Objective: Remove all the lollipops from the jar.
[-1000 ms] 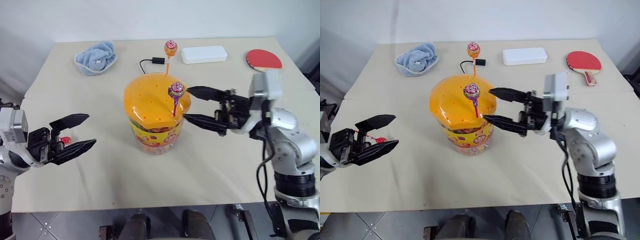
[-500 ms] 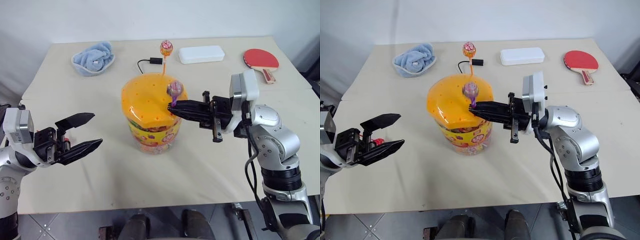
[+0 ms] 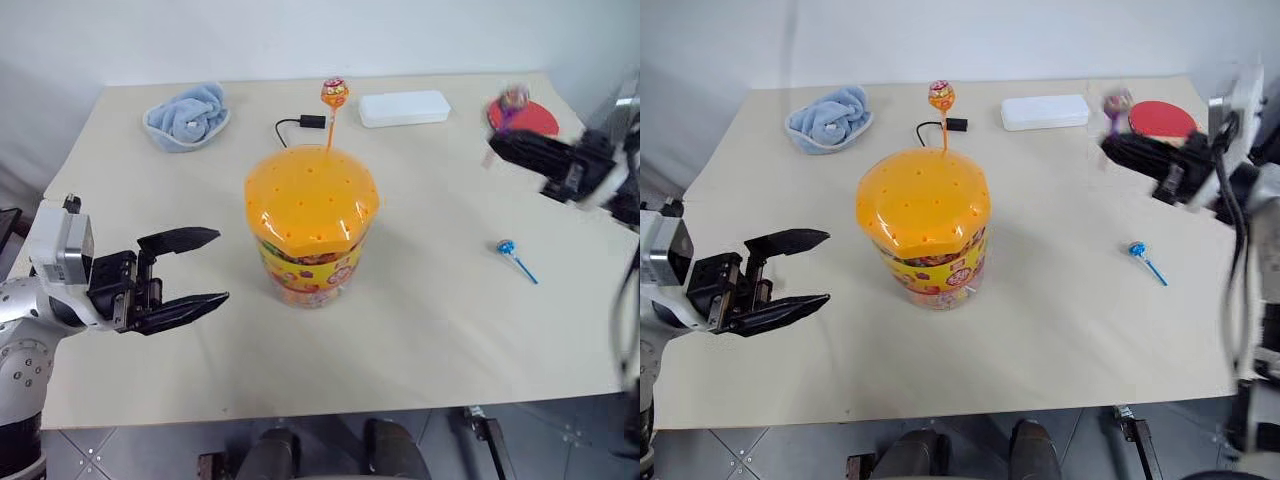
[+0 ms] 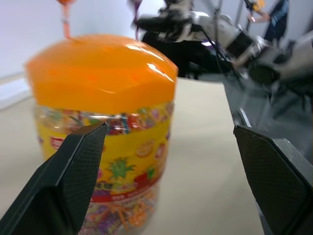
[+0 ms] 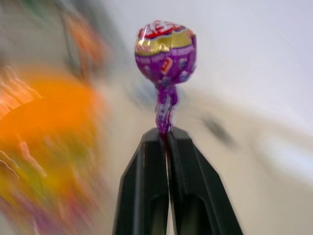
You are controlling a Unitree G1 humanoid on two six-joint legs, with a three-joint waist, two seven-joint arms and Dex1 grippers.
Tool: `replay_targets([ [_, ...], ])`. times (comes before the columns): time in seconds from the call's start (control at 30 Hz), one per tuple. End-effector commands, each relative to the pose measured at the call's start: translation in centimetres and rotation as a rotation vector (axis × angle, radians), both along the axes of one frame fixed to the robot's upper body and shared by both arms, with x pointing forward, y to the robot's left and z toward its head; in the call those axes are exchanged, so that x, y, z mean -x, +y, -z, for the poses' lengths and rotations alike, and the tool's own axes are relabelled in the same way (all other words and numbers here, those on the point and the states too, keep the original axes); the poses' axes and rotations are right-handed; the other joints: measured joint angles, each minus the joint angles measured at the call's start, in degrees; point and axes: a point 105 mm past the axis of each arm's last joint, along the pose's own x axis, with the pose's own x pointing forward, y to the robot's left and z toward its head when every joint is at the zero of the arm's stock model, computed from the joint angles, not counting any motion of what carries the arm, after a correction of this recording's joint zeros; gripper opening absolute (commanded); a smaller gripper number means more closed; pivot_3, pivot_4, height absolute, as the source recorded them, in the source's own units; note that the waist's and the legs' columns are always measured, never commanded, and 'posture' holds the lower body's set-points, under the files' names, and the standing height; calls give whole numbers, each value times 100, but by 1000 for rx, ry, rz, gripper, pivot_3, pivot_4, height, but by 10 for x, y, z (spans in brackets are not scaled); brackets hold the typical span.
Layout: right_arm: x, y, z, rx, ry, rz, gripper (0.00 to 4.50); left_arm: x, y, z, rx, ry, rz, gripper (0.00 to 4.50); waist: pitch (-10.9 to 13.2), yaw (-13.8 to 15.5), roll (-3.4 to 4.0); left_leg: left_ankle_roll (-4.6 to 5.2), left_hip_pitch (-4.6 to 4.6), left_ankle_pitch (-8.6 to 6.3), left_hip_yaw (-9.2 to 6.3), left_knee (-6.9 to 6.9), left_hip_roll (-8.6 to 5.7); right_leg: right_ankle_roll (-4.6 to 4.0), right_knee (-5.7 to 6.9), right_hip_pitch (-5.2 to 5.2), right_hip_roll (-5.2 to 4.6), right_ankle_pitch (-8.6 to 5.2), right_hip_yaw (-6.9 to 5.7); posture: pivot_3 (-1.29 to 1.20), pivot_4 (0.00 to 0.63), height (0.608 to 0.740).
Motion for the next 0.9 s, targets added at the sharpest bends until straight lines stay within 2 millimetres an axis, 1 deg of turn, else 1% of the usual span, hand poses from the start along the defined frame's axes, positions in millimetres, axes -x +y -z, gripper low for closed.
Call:
replay_targets([
  [0.03,-4,-49,57,260,217,169,59,2,-6,-4,-29,-46,32,4416,0,-23,0,0,0,0,5,0,1,0,-1,0,1,0,0,0,150,740],
  [0.1,-4,-72,90,371,338,276,59,1,-6,-3,-20,-33,31,4416,1,-45,2,-1,0,0,14,0,8,0,-1,-1,5,0,-2,0,150,740],
  [0.17,-5,-92,114,476,412,375,59,2,-6,-2,-14,-15,34,4416,4,-85,7,-1,3,0,26,0,12,0,1,-7,4,0,2,0,150,740],
  [0.2,-5,-99,123,505,432,403,59,3,-6,-1,-20,-8,38,4416,5,-91,10,-1,3,0,27,0,13,0,1,-10,4,0,3,0,150,740],
  [0.27,-3,-104,135,526,459,408,59,5,-5,-1,-30,-3,42,4416,6,-90,14,-2,3,1,28,1,14,0,2,-13,3,0,5,0,150,740],
  [0.37,3,-106,149,521,513,392,59,7,-3,-3,-41,-4,37,4416,5,-51,11,-2,3,1,22,7,18,0,-1,-6,3,0,1,0,150,740],
  [0.47,12,-107,159,517,571,367,757,8,0,-4,-64,-9,30,4416,-3,-20,-4,-3,3,1,17,10,24,1,-4,1,3,0,0,0,150,740],
  [0.5,12,-110,160,517,567,383,1010,8,1,-5,-65,-11,28,4416,-6,-10,-8,-3,4,1,14,11,25,1,-6,4,3,0,-2,0,150,740],
  [0.6,13,-117,157,507,547,409,2006,8,2,-7,-66,-14,23,4416,-7,-7,-10,-3,4,1,4,12,27,1,-6,8,2,0,-3,0,150,740],
  [0.67,12,-119,148,507,497,411,2651,7,4,-7,-65,-18,15,4416,-7,-7,-10,-4,4,1,4,11,26,1,-6,8,3,0,-4,0,150,740],
  [0.73,11,-118,127,478,396,386,3294,4,7,-10,-45,-30,-12,4416,-7,-8,-10,-4,4,0,2,9,25,1,-6,8,3,0,-7,0,150,740],
  [0.77,11,-114,116,449,339,350,3614,3,9,-11,-37,-35,-26,4416,-6,-11,-9,-4,3,0,2,8,24,1,-7,8,3,0,-7,0,150,740],
  [0.8,11,-111,108,431,301,325,3935,3,10,-11,-33,-39,-35,4416,-2,-16,-2,-4,3,0,3,8,24,1,-8,7,3,0,-8,0,150,740],
  [0.83,12,-105,93,391,234,276,4274,2,13,-12,-18,-44,-55,4416,3,-21,6,-4,2,0,5,8,23,1,-9,7,2,0,-7,0,150,740],
  [0.87,14,-96,76,342,163,211,4469,1,16,-13,-3,-49,-77,4416,8,-21,15,-4,2,0,9,8,23,1,-10,7,2,1,-6,0,150,740],
  [0.9,17,-91,64,313,115,167,4469,0,18,-14,8,-52,-93,4416,11,-21,22,-4,2,0,12,8,23,2,-11,7,2,1,-6,0,150,740],
])
